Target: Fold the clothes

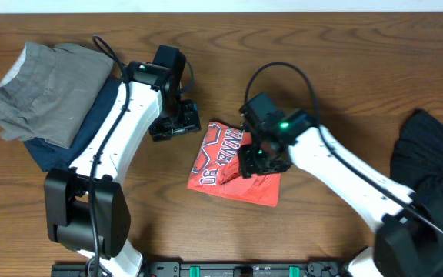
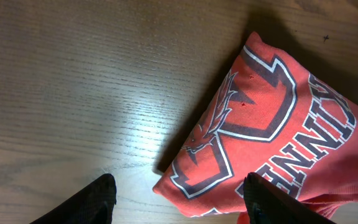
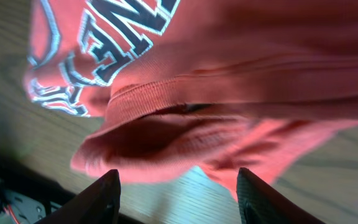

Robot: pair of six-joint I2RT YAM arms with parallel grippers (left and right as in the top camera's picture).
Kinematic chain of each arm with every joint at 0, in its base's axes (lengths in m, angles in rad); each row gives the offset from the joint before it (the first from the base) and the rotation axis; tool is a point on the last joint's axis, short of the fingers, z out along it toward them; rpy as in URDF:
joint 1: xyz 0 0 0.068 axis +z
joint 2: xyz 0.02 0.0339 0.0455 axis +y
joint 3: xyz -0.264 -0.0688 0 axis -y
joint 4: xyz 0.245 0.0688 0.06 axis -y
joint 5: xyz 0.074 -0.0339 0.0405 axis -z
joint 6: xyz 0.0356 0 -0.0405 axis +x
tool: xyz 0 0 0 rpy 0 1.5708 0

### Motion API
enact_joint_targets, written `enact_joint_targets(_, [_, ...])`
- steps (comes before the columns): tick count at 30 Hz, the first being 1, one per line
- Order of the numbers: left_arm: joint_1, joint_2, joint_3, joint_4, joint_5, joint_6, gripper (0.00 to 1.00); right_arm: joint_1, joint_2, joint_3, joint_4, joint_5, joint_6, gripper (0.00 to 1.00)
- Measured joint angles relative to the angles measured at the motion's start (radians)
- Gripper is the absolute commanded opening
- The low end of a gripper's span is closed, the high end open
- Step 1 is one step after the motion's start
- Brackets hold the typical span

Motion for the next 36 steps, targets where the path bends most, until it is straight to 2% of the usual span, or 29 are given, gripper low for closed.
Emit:
enact_joint_targets(2, [0.0, 0.0, 0.0, 0.0, 0.0, 0.0, 0.67, 0.018, 0.035, 0.0, 0.006, -0.002, 0.029, 0.43])
enact_joint_targets(3, [0.0, 0.0, 0.0, 0.0, 0.0, 0.0, 0.67, 0.024, 0.051, -0.002, 0.008, -0.003, 0.042, 0.23])
enact_joint_targets(5, [0.0, 0.0, 0.0, 0.0, 0.0, 0.0, 0.67, 0.037, 0.075, -0.005, 0.005, -0.007, 0.08, 0.01])
enact_joint_targets(10, [0.0, 0.0, 0.0, -0.002, 0.0, 0.0, 0.67, 0.04, 0.082, -0.007, -0.05, 0.002, 0.113, 0.01])
enact_joint_targets(15, [0.0, 0.0, 0.0, -0.011, 0.0, 0.0, 0.67, 0.039, 0.082, -0.007, -0.284, 0.117, 0.149, 0.01])
enact_joint_targets(17, [0.0, 0.0, 0.0, -0.013, 0.0, 0.0, 0.68, 0.039, 0.082, -0.007, -0.375, 0.19, 0.185, 0.18])
enact_joint_targets(18, [0.0, 0.0, 0.0, -0.013, 0.0, 0.001, 0.67, 0.039, 0.082, -0.008, -0.415, 0.231, 0.201, 0.24])
enact_joint_targets(19, [0.0, 0.0, 0.0, -0.013, 0.0, 0.003, 0.67, 0.039, 0.082, -0.01, -0.439, 0.261, 0.213, 0.29])
enact_joint_targets(21, [0.0, 0.0, 0.0, -0.013, 0.0, 0.003, 0.67, 0.038, 0.082, -0.011, -0.446, 0.303, 0.233, 0.47])
enact_joint_targets(22, [0.0, 0.0, 0.0, -0.013, 0.0, 0.003, 0.67, 0.038, 0.082, -0.011, -0.447, 0.319, 0.239, 0.5])
enact_joint_targets(32, [-0.002, 0.0, 0.0, -0.034, 0.0, 0.003, 0.68, -0.004, 0.075, -0.011, -0.441, 0.35, 0.226, 0.44])
enact_joint_targets(35, [-0.013, 0.0, 0.0, -0.036, -0.001, 0.003, 0.68, -0.028, 0.04, -0.011, -0.37, 0.299, 0.175, 0.37])
enact_joint_targets(36, [-0.021, 0.0, 0.0, -0.035, -0.001, 0.003, 0.68, -0.037, 0.022, -0.011, -0.341, 0.28, 0.159, 0.32])
